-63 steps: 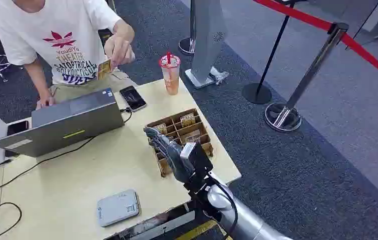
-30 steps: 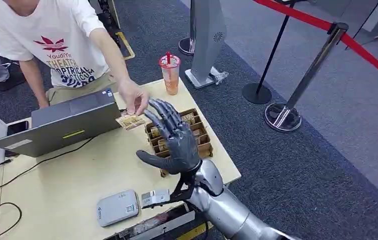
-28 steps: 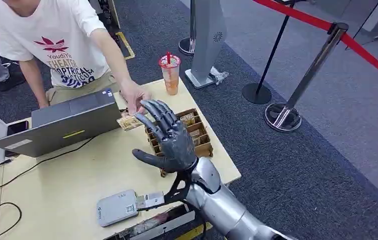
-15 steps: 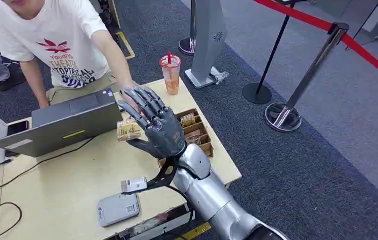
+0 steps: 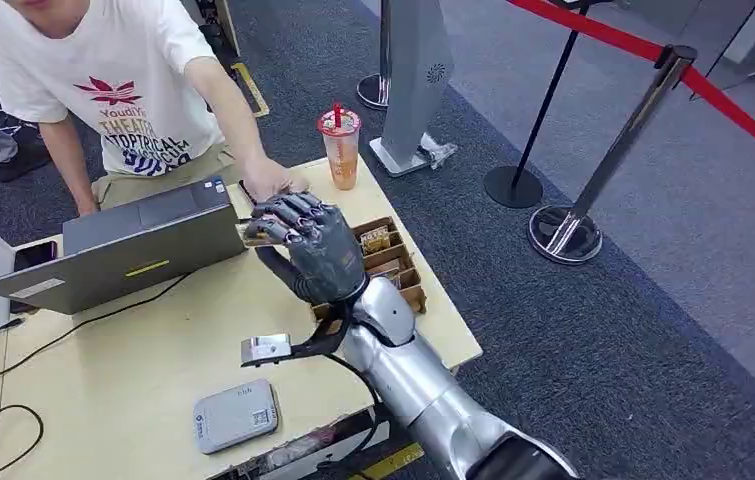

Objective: Pass the card to the sensor for recognition and then transmit it.

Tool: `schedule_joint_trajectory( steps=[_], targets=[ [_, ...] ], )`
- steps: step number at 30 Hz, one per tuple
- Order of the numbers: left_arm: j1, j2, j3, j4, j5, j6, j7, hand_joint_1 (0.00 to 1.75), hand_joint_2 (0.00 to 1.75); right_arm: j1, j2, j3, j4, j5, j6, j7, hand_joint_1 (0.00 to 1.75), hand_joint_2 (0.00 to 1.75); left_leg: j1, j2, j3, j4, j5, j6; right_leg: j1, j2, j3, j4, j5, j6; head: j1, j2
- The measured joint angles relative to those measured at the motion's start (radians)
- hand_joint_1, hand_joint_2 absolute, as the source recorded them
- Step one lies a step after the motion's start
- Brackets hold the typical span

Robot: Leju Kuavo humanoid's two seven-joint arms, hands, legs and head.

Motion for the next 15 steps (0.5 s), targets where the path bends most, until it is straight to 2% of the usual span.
schedule_joint_trajectory(
  steps=[11,15],
  targets=[
    [0.0,0.0,0.0,0.0,0.002,0.006,-0.005,0.0,0.0,-0.014,0.0,0.0,0.031,0.0,0.0,0.0,1.68,1.75,0.0,0.0,0.0,0.0,0.0,0.0,0.0,0.0,0.0,0.0,0.0,0.0,0.0,0.0],
    [0.0,0.0,0.001,0.0,0.003,0.01,-0.008,0.0,0.0,-0.019,0.0,0.0,0.041,-0.015,0.0,0.0,1.73,1.75,0.0,0.0,0.0,0.0,0.0,0.0,0.0,0.0,0.0,0.0,0.0,0.0,0.0,0.0]
  ],
)
